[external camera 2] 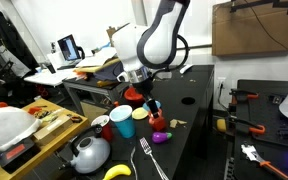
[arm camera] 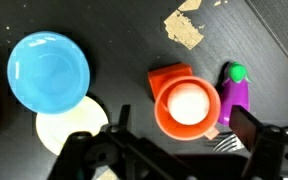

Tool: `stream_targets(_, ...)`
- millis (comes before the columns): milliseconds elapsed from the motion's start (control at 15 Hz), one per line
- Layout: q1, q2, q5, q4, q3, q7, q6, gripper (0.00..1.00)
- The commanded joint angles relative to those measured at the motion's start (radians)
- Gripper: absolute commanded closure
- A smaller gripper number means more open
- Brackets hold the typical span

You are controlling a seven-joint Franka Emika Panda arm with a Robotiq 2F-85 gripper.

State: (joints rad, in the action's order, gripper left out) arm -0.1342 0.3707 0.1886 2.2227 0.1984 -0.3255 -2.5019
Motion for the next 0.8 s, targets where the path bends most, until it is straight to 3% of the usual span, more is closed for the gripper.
stream_targets(0, 0.024, -0.032, -0.035, 0.012, 0.002, -0.018, -0.002, 0.0)
stream_targets(467, 0.124, -0.104, -0.259, -0.032, -0.004, -0.01, 0.077, 0.0)
stream_targets(733, 0.163, -0.142, -0.36, -0.078, -0.058, 0.054, 0.1, 0.0)
